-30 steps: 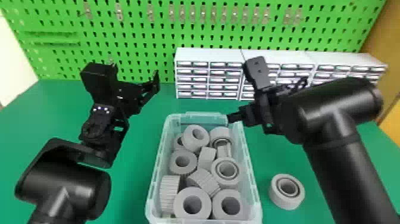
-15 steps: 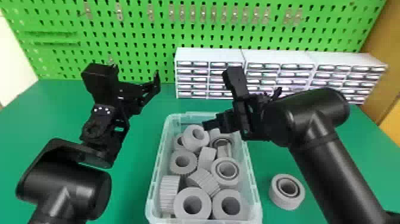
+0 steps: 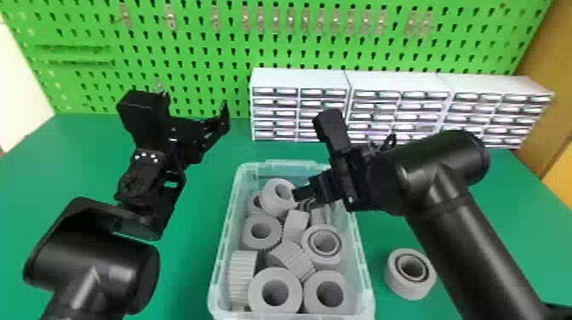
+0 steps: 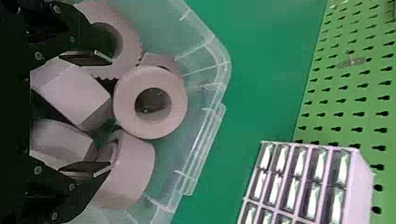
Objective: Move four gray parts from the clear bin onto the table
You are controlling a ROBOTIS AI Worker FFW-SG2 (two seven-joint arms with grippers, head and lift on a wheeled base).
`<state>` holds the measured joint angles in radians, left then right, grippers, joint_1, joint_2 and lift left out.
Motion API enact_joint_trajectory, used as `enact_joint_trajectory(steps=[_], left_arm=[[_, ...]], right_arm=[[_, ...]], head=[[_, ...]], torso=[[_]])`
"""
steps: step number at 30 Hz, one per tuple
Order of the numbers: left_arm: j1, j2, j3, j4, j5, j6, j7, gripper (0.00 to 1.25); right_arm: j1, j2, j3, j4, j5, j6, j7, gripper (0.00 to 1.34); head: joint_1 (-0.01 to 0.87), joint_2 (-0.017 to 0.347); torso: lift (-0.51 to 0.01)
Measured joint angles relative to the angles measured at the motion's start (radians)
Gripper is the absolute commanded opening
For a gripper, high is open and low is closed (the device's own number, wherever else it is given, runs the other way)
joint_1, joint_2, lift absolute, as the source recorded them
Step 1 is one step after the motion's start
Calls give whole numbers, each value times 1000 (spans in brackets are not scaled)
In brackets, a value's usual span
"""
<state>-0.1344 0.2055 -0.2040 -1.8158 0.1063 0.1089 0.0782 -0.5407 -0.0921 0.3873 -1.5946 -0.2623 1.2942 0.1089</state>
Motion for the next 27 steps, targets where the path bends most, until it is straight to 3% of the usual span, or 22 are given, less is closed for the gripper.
enact_joint_trajectory(steps=[27], left_arm=[[0,0,1,1,1,2,-5,1085]], right_arm=[[9,-3,7,22,4,22,0,865]], head=[[678,34]], torso=[[-50]])
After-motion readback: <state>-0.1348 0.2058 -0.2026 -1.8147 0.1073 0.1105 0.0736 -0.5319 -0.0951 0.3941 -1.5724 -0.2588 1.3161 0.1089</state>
